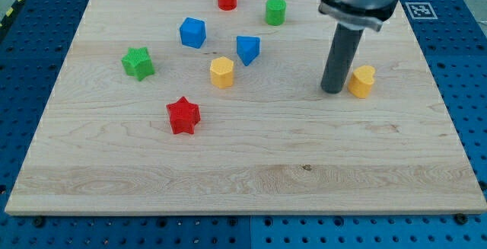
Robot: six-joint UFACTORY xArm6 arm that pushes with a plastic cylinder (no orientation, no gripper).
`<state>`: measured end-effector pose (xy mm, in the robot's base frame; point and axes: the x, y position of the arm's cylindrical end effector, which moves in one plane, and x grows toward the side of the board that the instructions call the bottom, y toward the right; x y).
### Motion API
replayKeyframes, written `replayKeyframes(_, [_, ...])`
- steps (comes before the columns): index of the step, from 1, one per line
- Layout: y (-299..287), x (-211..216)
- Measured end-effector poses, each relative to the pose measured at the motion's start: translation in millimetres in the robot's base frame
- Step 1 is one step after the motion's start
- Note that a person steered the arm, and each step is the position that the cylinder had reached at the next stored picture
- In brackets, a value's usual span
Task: Move the green circle to the top left
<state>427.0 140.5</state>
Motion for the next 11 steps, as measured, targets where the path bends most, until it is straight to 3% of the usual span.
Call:
replayKeyframes(2, [29.2, -114.3])
replayKeyframes(3, [28.0, -130.3])
replayKeyframes(4, [-16.1, -135.0])
replayKeyframes(5, [-65.5, -170.1])
replayKeyframes(6, [-70.2, -195.8])
replayKeyframes(8, [-84.4, -195.4])
replayKeyframes(11, [-84.4, -147.0])
